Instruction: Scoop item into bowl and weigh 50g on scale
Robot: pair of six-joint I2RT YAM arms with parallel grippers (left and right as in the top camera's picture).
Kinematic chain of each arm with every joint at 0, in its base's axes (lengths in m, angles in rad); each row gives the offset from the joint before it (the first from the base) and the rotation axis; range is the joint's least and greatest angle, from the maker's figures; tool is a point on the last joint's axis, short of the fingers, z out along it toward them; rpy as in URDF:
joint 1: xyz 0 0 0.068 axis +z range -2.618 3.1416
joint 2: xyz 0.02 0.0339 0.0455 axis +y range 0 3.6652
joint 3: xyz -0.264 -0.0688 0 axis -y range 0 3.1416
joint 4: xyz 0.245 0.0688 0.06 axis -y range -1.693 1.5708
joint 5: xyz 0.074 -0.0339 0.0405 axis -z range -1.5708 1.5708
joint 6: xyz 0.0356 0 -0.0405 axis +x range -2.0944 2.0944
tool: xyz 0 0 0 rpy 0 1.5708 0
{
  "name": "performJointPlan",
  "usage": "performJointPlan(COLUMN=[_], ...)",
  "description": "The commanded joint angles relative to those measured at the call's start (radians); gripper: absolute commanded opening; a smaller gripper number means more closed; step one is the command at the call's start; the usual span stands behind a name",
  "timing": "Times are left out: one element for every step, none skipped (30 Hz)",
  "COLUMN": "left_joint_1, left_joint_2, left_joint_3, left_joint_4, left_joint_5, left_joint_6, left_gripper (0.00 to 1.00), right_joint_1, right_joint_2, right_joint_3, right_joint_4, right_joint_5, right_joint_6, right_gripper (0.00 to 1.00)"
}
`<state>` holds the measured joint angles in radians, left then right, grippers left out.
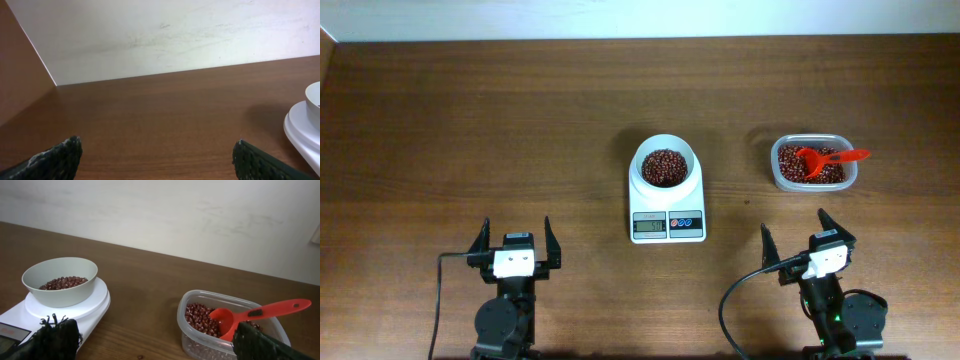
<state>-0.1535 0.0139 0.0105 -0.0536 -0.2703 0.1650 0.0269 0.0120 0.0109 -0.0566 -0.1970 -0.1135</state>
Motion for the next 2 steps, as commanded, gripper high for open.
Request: performJointPlan(left_joint_1=[0.006,0.006], left_joint_2=[-0.009,-0.009], left_joint_3=[-0.002,-0.002], left_joint_4=[-0.005,-0.005], left_joint_5=[-0.006,-0.006], left_joint_6=[0.013,0.013], left_gripper=[0.99,0.99], right_joint_1=[0.006,0.006], right_joint_2=[-0.008,-0.008], right_joint_3=[-0.005,-0.005], right_joint_4=[-0.007,-0.007], right_joint_5=[0.002,0.002], right_joint_6=[-0.006,-0.006], right_gripper=[0.99,0.99])
